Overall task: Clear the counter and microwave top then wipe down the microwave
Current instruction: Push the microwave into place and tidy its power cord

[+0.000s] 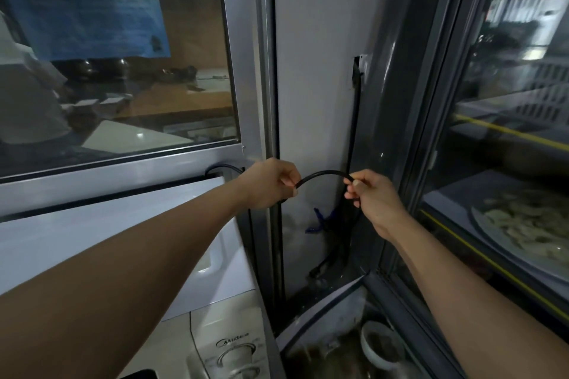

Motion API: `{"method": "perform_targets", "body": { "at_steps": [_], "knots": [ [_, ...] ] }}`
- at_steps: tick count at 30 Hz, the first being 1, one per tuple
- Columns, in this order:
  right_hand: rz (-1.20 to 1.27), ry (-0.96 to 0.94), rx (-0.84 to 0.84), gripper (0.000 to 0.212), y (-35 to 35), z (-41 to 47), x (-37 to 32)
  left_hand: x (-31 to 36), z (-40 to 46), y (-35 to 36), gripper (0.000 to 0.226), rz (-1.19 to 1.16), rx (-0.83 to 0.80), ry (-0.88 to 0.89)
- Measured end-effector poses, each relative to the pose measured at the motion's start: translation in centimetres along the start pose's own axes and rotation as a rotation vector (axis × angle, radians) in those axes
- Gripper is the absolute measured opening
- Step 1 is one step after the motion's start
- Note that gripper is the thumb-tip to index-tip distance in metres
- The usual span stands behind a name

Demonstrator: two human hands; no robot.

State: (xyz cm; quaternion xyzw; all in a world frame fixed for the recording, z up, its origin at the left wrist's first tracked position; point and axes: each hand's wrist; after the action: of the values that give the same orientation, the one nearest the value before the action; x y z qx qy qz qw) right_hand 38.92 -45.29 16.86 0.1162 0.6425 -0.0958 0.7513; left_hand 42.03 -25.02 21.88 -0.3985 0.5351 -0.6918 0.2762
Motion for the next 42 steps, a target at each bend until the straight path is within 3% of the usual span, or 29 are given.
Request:
{"method": "perform_targets", "body": {
  "at_steps": [19, 27, 36, 42],
  "knots": [
    [0.052, -0.074, -0.042, 0.022, 2.1, 4.2, 2.6, -1.5, 2.5, 0.8, 0.014, 0.020, 0.192, -0.156],
    [0.019, -0.042, -0.166, 0.019, 3.1, 5.9, 4.1, -3.2, 4.0, -1.0, 0.017, -0.043, 0.291, -0.275],
    [-0.068, 0.136, -0.143, 0.023, 3.1, 7.2, 7.0, -4.1, 4.7, -1.6, 0.016, -0.141, 0.353, -0.330],
    [0.032, 0.058, -0.087, 0.029, 4.2, 9.4, 4.8, -4.1, 4.9, -2.4, 0.017, -0.247, 0.420, -0.353]
  ]
}}
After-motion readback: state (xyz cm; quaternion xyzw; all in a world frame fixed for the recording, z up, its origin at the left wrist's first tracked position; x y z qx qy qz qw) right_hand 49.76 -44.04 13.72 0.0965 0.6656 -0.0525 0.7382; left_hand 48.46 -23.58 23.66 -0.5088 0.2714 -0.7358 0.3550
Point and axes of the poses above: each hand's wrist, its own z-axis towards the middle knuckle, its own y-axis out of the palm, x = y × z, and after that the axes turned 14 degrees about z, right-handed
